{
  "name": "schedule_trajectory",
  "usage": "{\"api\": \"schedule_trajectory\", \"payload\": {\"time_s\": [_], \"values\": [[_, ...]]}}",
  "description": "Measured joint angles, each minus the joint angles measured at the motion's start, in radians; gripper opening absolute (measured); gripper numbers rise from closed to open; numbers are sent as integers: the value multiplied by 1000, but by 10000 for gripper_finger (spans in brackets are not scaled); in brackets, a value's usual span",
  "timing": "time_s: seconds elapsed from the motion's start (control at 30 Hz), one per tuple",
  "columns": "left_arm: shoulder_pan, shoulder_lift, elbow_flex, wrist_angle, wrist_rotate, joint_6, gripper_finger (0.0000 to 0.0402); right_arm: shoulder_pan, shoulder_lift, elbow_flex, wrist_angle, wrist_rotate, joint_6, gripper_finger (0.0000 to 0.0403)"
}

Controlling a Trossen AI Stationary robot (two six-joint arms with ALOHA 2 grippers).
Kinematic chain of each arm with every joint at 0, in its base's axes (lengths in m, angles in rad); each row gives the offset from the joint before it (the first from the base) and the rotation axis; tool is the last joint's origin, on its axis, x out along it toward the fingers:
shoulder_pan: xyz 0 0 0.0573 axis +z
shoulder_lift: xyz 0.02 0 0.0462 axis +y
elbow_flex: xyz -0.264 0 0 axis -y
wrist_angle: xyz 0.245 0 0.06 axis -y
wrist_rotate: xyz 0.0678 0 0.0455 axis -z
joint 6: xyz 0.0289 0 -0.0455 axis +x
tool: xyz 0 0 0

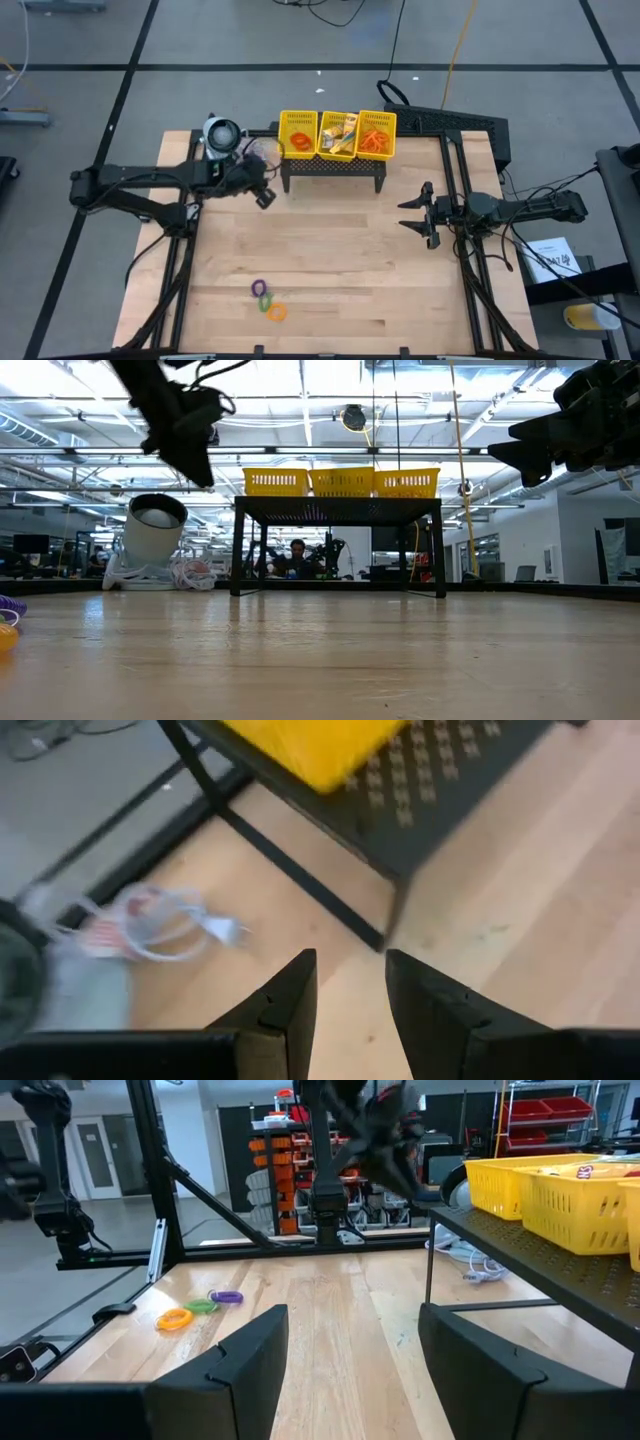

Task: Pick & Place Office Desk Supplies
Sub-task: Put the violet spring keychain into the left yellow bin on the shelf

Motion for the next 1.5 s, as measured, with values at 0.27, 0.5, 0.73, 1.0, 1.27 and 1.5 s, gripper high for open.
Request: {"api": "schedule_trajectory", "payload": {"time_s": [0.27, 0.5, 0.73, 1.0, 1.27, 1.5], "values": [[-95, -163, -337, 251, 80, -140, 127, 0, 0, 0, 0, 0, 0, 215], [-203, -202, -541, 655, 152, -130, 127, 0, 0, 0, 1, 0, 0, 215], [-268, -103, -632, 1030, 359, -31, 127, 0, 0, 0, 0, 0, 0, 215], [-308, 67, -636, 1343, 595, 37, 127, 0, 1, 0, 0, 0, 0, 215], [-315, 199, -637, 1524, 762, 47, 127, 0, 1, 0, 0, 0, 0, 215], [-301, 200, -637, 1525, 767, 47, 127, 0, 1, 0, 0, 0, 0, 215]]}}
